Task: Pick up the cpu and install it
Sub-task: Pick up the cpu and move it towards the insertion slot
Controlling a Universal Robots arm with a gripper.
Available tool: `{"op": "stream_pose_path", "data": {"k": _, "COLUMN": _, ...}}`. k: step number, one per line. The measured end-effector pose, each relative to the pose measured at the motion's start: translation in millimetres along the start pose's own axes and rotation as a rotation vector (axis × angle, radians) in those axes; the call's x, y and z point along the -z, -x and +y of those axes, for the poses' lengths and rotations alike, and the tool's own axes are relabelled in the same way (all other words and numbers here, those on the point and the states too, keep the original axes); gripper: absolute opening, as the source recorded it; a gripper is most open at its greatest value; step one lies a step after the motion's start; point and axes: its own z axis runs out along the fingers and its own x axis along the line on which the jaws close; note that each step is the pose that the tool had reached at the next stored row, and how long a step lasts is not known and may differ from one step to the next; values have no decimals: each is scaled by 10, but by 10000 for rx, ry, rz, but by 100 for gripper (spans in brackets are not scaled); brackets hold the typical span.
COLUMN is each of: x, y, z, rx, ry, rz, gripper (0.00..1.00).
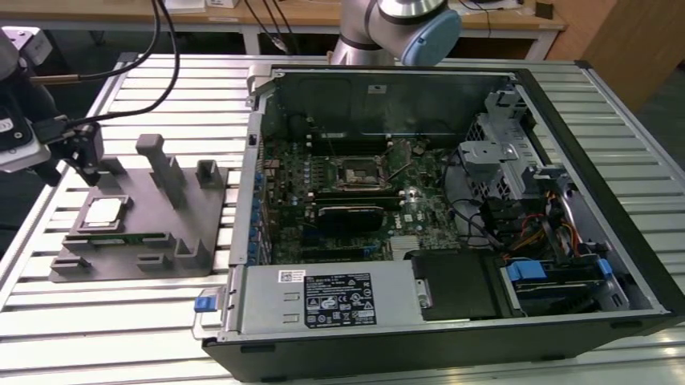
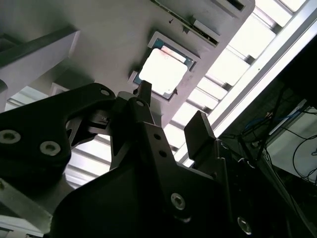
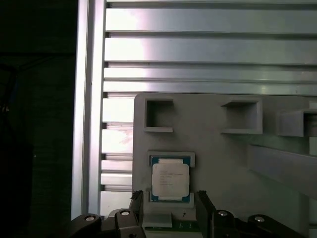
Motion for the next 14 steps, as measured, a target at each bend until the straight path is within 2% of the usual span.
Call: {"op": "stream_pose_path", "data": {"k": 14, "x": -138, "y": 3, "z": -6, "rx": 1, "ry": 0, "rz": 0, "gripper": 54}}
